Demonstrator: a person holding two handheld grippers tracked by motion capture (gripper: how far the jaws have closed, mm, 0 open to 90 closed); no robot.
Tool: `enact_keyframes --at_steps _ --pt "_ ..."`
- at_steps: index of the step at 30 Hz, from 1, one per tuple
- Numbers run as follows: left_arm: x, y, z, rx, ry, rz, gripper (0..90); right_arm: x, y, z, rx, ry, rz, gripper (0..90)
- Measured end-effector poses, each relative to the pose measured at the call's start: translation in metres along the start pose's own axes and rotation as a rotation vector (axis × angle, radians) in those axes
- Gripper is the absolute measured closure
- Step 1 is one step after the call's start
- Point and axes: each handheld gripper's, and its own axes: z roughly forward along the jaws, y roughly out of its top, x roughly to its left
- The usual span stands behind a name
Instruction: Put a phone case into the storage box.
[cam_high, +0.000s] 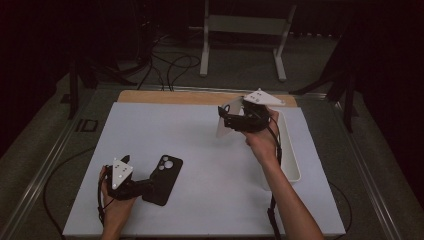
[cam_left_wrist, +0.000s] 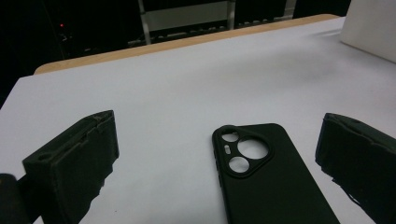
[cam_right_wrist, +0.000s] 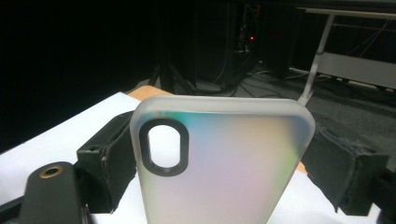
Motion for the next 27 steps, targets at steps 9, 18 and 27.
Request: enact_keyframes --at_steps 9,18,27 --pt "-0.002 0.000 0.000 0.001 -0.009 0.001 0.2 -0.020 0.007 -0.002 -0.012 -0.058 0.009 16.6" --pt "-0.003 0.000 0.000 0.004 -0.011 0.003 0.3 -0.041 0.007 0.000 0.006 -0.157 0.025 16.8" --pt "-0.003 0.001 0.000 0.002 -0.015 0.001 0.2 -0.058 0.010 -0.002 0.016 -0.241 0.031 16.9"
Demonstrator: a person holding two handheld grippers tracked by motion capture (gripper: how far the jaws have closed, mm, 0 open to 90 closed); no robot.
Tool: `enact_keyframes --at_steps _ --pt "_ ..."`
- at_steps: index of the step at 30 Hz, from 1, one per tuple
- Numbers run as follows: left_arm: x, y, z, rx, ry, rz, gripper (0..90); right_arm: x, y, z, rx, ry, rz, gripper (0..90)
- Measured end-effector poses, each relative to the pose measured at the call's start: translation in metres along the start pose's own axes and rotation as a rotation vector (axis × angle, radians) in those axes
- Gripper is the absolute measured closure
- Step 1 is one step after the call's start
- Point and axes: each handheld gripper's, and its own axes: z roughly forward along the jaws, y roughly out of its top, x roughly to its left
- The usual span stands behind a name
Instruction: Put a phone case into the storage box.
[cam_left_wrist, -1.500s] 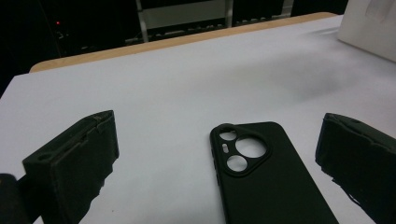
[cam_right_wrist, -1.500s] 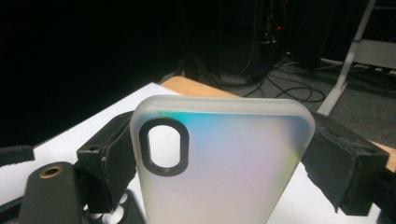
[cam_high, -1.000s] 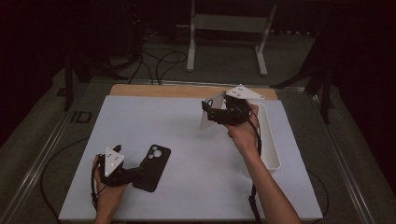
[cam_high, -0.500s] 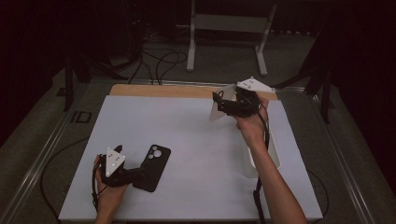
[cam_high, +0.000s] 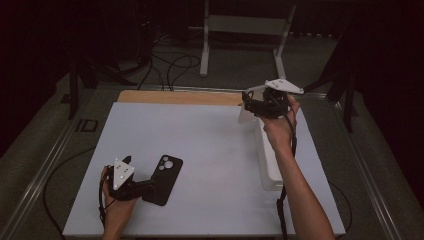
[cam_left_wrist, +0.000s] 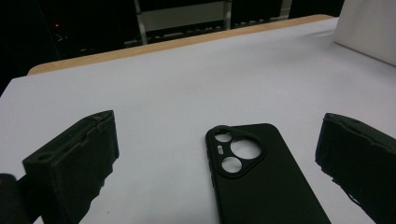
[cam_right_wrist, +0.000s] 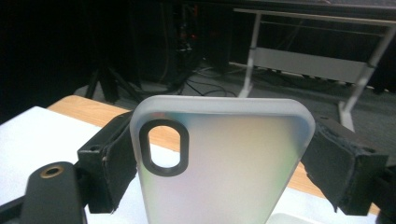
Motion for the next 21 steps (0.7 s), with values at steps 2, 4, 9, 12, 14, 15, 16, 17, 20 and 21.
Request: enact_keyframes --at_steps 2,4,9,12,14,15,16,17,20,21 --pt "0.000 0.000 0.000 0.001 0.001 -0.001 0.3 -0.005 0.000 0.000 0.004 -0.013 0.009 16.9" --pt "0.000 0.000 0.000 0.000 0.000 -0.001 0.3 -0.007 0.000 0.001 0.008 -0.021 0.011 16.9" --pt "0.001 0.000 0.000 0.001 -0.004 -0.007 0.3 -0.020 -0.002 0.001 0.015 -0.082 0.040 16.8" --pt "0.000 0.000 0.001 0.002 -0.007 -0.007 0.3 -0.025 -0.001 0.000 0.017 -0.100 0.040 16.8" --pt "0.000 0.000 0.001 0.002 -0.006 -0.005 0.2 -0.029 -0.001 0.001 0.020 -0.113 0.035 16.8" --pt "0.000 0.000 0.001 0.003 -0.006 -0.005 0.2 -0.029 -0.001 0.001 0.020 -0.113 0.035 16.8" --pt "0.000 0.000 0.001 0.001 -0.005 -0.006 0.3 -0.032 0.000 0.001 0.024 -0.126 0.037 16.8" --pt "0.000 0.000 0.000 0.001 -0.003 -0.005 0.3 -0.033 0.000 0.001 0.026 -0.130 0.035 16.8" --pt "0.000 0.000 0.000 -0.003 -0.002 -0.009 0.3 -0.037 0.000 0.003 0.039 -0.151 0.023 16.8" --pt "0.000 0.000 0.000 -0.003 -0.002 -0.009 0.3 -0.037 0.000 0.003 0.039 -0.151 0.023 16.8"
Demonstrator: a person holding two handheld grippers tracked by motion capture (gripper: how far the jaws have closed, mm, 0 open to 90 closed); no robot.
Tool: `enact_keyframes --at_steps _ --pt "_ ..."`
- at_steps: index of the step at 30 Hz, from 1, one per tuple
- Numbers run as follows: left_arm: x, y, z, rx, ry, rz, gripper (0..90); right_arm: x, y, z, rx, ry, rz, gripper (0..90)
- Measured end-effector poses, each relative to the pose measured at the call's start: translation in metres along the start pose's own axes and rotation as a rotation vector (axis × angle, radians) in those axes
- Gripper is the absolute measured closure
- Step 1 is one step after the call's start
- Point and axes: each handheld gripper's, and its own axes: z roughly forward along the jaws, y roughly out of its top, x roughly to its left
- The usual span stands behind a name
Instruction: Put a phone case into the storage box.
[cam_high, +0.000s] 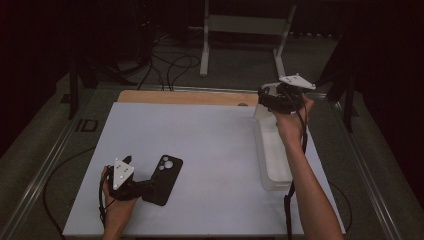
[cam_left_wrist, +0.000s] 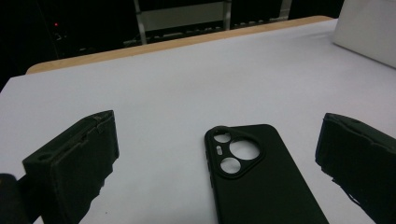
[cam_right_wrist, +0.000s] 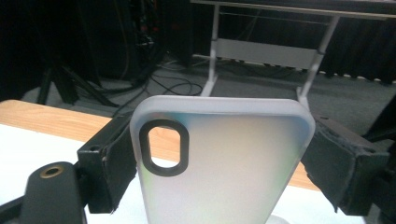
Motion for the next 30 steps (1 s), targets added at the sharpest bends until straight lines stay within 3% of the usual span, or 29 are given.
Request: enact_keyframes --at_steps 10,19,30 --pt "0.000 0.000 0.000 -0.001 -0.001 0.002 0.3 -0.013 -0.006 0.009 0.040 -0.042 0.011 16.7" --pt "-0.001 0.000 0.000 0.001 -0.002 0.005 0.2 -0.024 -0.023 0.020 0.091 -0.073 0.036 16.6" --pt "-0.001 0.000 0.000 -0.001 -0.001 0.002 0.2 -0.022 -0.046 0.033 0.160 -0.080 0.051 16.6"
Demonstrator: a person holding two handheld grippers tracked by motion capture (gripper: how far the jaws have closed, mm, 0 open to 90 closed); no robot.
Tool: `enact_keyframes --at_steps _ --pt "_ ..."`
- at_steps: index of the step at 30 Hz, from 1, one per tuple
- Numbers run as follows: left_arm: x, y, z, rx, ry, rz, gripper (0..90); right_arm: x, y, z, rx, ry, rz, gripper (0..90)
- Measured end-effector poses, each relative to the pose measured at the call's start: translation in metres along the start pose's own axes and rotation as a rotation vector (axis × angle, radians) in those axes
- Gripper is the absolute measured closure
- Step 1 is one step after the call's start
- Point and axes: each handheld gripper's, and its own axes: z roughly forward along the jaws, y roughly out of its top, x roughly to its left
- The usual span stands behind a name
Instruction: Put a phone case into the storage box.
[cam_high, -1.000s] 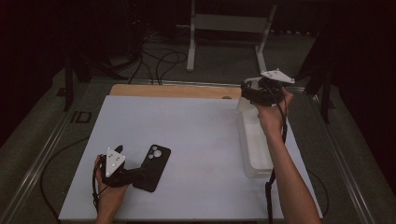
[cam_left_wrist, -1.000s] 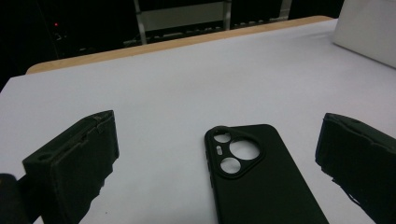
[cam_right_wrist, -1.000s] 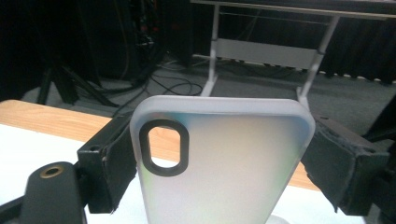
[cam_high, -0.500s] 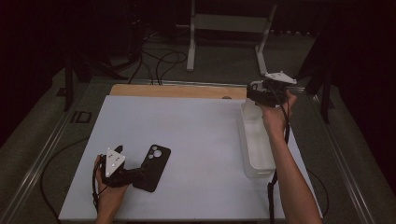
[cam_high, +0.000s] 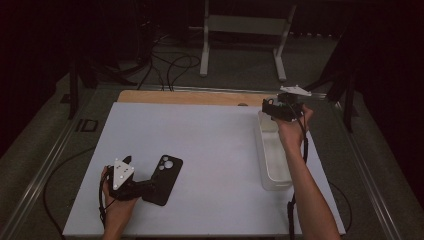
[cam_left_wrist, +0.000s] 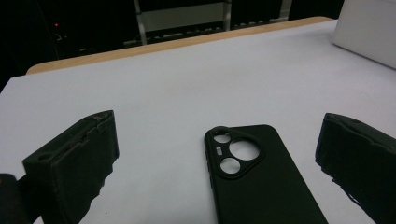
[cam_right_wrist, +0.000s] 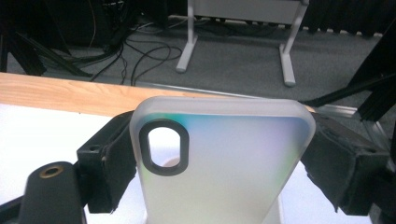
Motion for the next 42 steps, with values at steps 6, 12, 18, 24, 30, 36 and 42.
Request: enact_keyframes --at_steps 6,12,18,24,30,36,42 --pt "0.000 0.000 0.001 0.004 0.001 0.000 0.3 0.002 -0.009 0.006 0.029 -0.002 -0.002 16.5" --pt "0.000 0.000 0.000 0.001 -0.003 -0.004 0.3 0.004 -0.018 0.013 0.063 -0.012 0.002 16.5" --pt "0.002 0.000 0.000 0.002 -0.003 -0.013 0.3 0.006 -0.022 0.017 0.086 -0.027 0.007 16.5" --pt "0.001 0.000 0.000 0.002 -0.003 -0.012 0.3 0.006 -0.024 0.021 0.104 -0.039 0.010 16.4" --pt "0.000 0.000 0.000 0.006 -0.005 -0.009 0.3 0.003 -0.021 0.025 0.118 -0.032 0.024 15.6" --pt "0.001 0.000 0.001 0.010 -0.006 -0.007 0.3 0.001 -0.018 0.028 0.120 -0.053 0.034 14.2" --pt "0.000 0.000 0.001 0.011 -0.006 -0.007 0.3 -0.001 -0.015 0.027 0.101 -0.037 0.040 12.7"
